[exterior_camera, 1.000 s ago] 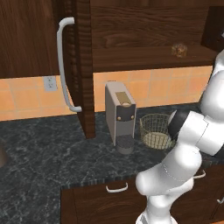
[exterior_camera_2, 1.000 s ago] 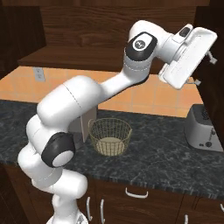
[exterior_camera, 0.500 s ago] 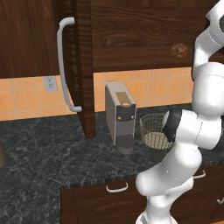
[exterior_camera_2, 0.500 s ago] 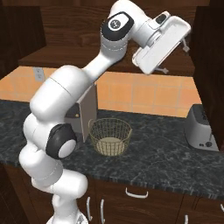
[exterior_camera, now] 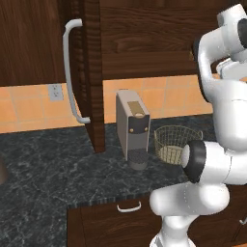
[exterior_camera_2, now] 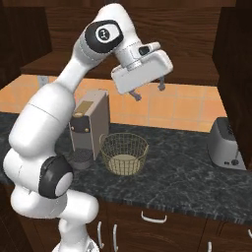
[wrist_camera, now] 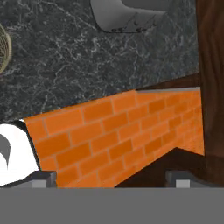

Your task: Open the cabinet, pick up the bread from the cabinet and place it in the basket. Then move the basket to the dining counter.

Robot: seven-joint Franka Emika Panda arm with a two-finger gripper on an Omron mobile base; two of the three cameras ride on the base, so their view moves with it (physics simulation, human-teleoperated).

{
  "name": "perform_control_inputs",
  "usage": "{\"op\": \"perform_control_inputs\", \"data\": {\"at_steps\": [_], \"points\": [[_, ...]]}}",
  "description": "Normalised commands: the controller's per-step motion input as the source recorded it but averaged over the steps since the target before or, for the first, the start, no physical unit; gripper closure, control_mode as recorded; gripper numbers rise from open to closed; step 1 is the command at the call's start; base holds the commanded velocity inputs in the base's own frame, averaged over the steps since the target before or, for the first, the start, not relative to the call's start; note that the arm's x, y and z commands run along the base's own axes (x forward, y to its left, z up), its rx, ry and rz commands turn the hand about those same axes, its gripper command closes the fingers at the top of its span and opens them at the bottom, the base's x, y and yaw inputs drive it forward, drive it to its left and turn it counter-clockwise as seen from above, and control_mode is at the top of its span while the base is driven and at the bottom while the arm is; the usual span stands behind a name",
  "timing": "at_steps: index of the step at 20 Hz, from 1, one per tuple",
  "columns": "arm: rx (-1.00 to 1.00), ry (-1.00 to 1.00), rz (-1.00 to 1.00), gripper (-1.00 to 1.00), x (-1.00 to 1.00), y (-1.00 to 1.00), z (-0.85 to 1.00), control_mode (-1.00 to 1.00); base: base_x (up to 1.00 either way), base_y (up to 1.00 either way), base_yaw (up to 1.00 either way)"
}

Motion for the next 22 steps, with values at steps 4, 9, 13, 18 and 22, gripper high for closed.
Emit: {"op": "perform_control_inputs", "data": {"at_steps": [4,9,13,18,22], "points": [[0.41,-0.15,0.0,-1.0,0.02,0.7,-0.55,-1.0,0.0,0.0,0.0],[0.22,-0.06,0.23,-1.0,-0.08,0.3,-0.46,-1.0,0.0,0.0,0.0],[0.06,-0.12,0.36,-1.0,-0.06,0.4,-0.51,-1.0,0.0,0.0,0.0],[0.0,-0.53,0.17,-1.0,0.05,0.05,-0.25,-1.0,0.0,0.0,0.0],[0.01,-0.58,0.18,-1.0,0.01,-0.01,-0.11,-1.0,0.0,0.0,0.0]]}}
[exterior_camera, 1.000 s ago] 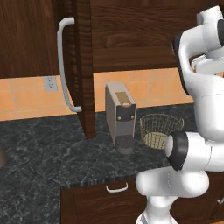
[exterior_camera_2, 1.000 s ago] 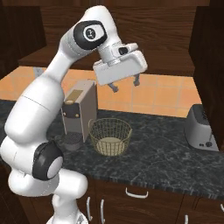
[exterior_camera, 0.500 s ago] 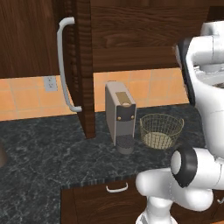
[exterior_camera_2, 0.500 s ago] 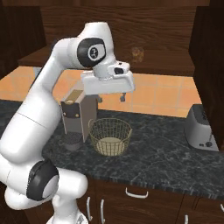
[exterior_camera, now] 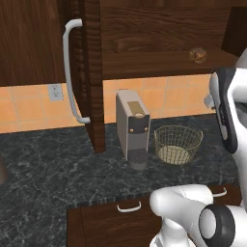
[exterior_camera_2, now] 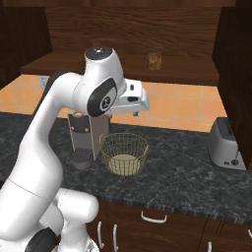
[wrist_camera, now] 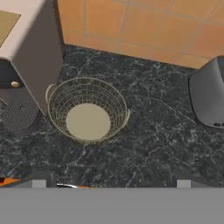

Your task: Open the cabinet, pick up the bread from the cabinet and place it in the basket. Then move the basket to the dining counter.

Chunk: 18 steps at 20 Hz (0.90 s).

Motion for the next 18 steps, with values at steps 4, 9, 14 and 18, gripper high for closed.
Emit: {"op": "perform_control_inputs", "data": {"at_steps": [4,9,14,18], "points": [[0.24,-0.07,-0.1,-1.0,0.14,-0.01,0.17,-1.0,0.0,0.0,0.0],[0.26,-0.26,-0.45,-1.0,0.49,0.0,0.44,-1.0,0.0,0.0,0.0],[0.03,-0.11,-0.36,-1.0,0.34,-0.13,0.76,-1.0,0.0,0.0,0.0],[-0.07,-0.03,-0.02,-1.0,0.32,-0.06,0.68,-1.0,0.0,0.0,0.0]]}}
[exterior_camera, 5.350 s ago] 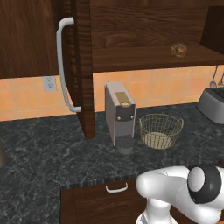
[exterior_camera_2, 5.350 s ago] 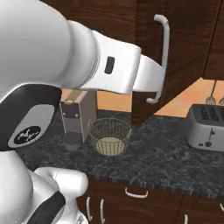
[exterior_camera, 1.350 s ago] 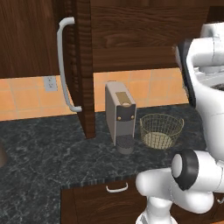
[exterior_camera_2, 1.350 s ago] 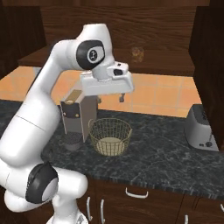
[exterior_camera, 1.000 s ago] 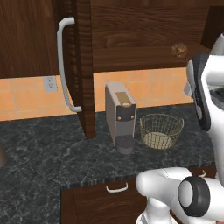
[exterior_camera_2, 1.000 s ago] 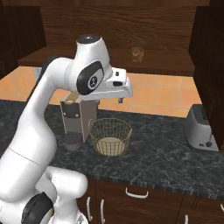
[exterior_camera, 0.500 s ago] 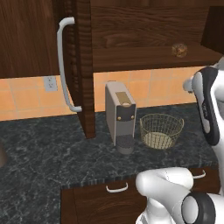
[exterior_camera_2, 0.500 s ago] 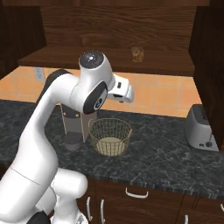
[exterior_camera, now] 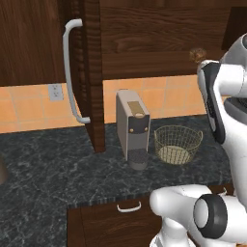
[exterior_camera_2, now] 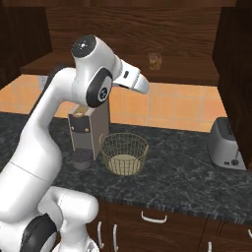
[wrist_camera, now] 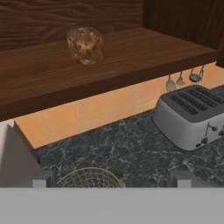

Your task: Open the cabinet, pick up the bread from the cabinet and place it in the basket. Then move the basket to the dining counter.

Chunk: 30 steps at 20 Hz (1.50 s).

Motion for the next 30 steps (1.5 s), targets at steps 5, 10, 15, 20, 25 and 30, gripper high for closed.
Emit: {"op": "perform_control_inputs", "data": {"at_steps": [5,10,15,20,25,30], "points": [[0.0,0.0,0.02,-1.0,0.29,-0.05,0.76,-1.0,0.0,0.0,0.0],[-0.04,0.0,0.06,-1.0,0.7,-0.2,0.03,-1.0,0.0,0.0,0.0],[0.01,0.0,0.04,-1.0,0.31,0.0,0.0,-1.0,0.0,0.0,0.0],[0.03,-0.04,0.1,-1.0,0.71,-0.04,-0.05,-1.0,0.0,0.0,0.0],[0.0,-0.11,0.09,-1.0,0.52,-0.27,-0.16,-1.0,0.0,0.0,0.0],[-0.03,0.05,0.0,-1.0,0.44,-0.17,0.0,-1.0,0.0,0.0,0.0]]}}
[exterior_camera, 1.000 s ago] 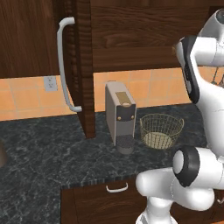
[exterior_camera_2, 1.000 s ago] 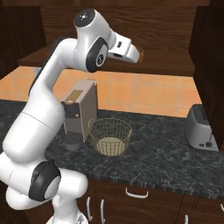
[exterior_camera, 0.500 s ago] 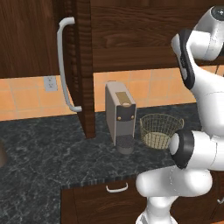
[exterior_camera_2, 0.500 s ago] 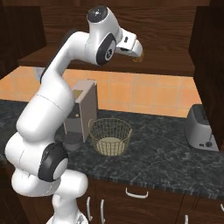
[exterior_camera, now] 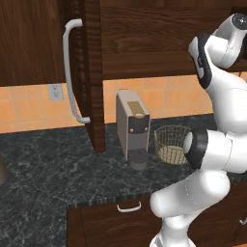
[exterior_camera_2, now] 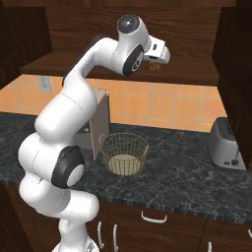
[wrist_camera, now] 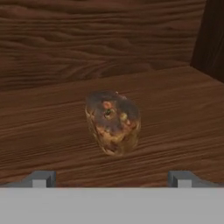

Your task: Open the cabinet, pick up the bread from the cabinet and place it in the basket. Then move the basket to the dining counter.

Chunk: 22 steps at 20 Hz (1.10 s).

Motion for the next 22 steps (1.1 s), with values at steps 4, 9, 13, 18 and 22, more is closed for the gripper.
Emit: {"op": "perform_control_inputs", "data": {"at_steps": [4,9,13,18,22], "points": [[0.0,0.0,0.01,-1.0,0.53,-0.12,0.0,-1.0,0.0,0.0,0.0],[0.0,0.0,0.04,-1.0,0.51,-0.28,0.0,-1.0,0.0,0.0,0.0],[0.0,0.0,0.0,-1.0,0.33,-0.05,0.0,-1.0,0.0,0.0,0.0],[0.0,0.03,0.0,-1.0,0.41,-0.08,-0.03,-1.0,0.0,0.0,0.0],[0.0,0.02,0.0,-1.0,0.35,0.0,-0.09,-1.0,0.0,0.0,0.0]]}}
